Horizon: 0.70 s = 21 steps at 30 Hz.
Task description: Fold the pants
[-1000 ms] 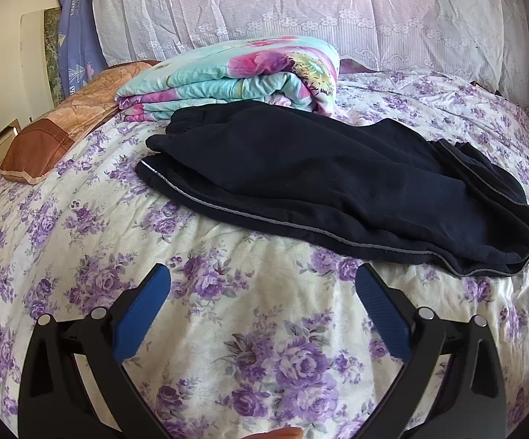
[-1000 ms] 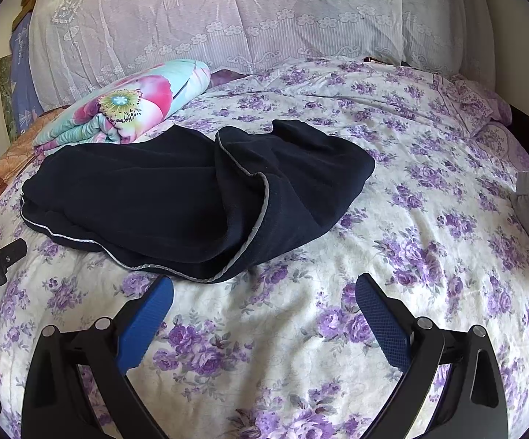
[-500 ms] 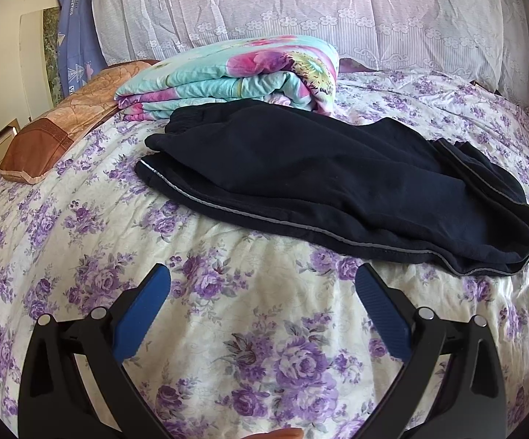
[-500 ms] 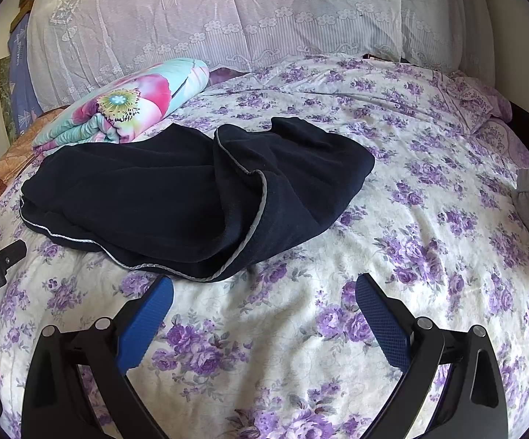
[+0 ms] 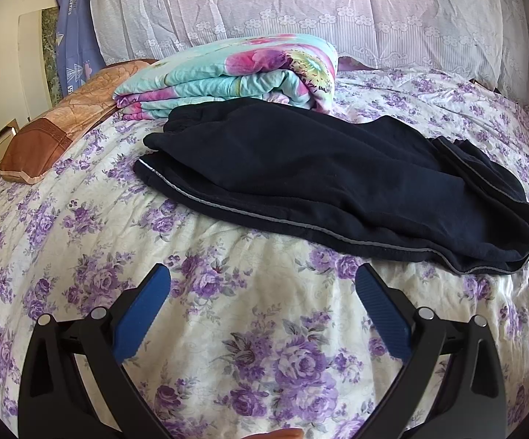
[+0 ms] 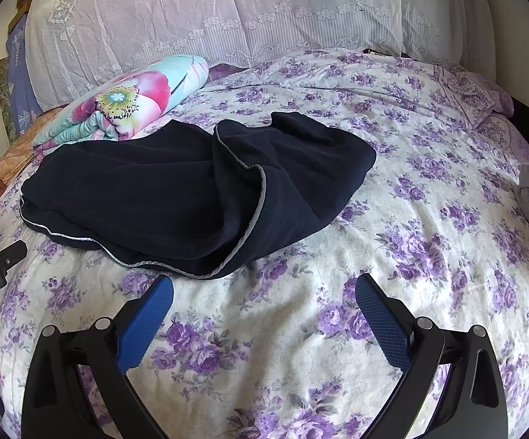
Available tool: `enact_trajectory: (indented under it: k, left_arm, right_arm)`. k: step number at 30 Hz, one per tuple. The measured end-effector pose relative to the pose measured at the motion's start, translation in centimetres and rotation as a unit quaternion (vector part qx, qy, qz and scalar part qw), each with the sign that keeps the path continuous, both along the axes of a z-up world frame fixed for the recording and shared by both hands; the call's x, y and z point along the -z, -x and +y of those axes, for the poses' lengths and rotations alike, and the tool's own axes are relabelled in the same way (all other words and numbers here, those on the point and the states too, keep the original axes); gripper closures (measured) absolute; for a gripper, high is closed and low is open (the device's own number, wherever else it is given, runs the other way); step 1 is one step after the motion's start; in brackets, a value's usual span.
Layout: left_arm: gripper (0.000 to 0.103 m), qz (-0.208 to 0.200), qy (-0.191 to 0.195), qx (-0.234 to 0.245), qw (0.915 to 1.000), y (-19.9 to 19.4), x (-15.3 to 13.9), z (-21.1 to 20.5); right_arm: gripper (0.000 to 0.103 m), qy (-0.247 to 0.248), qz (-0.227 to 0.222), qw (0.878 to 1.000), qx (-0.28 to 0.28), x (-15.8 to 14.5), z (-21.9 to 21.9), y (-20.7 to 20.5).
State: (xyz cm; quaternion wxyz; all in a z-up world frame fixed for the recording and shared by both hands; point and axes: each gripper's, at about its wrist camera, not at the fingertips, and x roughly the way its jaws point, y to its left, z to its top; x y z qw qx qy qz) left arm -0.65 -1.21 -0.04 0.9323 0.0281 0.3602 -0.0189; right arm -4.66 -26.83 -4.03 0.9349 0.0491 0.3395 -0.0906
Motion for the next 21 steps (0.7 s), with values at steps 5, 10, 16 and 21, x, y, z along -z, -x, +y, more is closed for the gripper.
enact_trajectory:
  k: [5, 10, 16, 21]
  left_arm:
    - [0.004, 0.001, 0.0, 0.0, 1.0, -0.03, 0.0, 0.03]
    - [0.005, 0.001, 0.0, 0.0, 1.0, -0.04, -0.01, 0.02]
    - [0.004, 0.0, 0.0, 0.0, 1.0, -0.04, -0.03, 0.02]
    - [0.004, 0.001, 0.0, 0.0, 1.0, -0.06, -0.04, 0.02]
  right_arm:
    - [0.003, -0.002, 0.001, 1.0, 0.0, 0.0, -0.08, -0.05]
    - [0.003, -0.004, 0.002, 1.0, 0.0, -0.06, -0.07, -0.1]
    - [0.003, -0.005, 0.002, 1.0, 0.0, -0.05, -0.08, -0.16]
    - [0.003, -0.006, 0.002, 1.0, 0.0, -0.03, -0.08, -0.18]
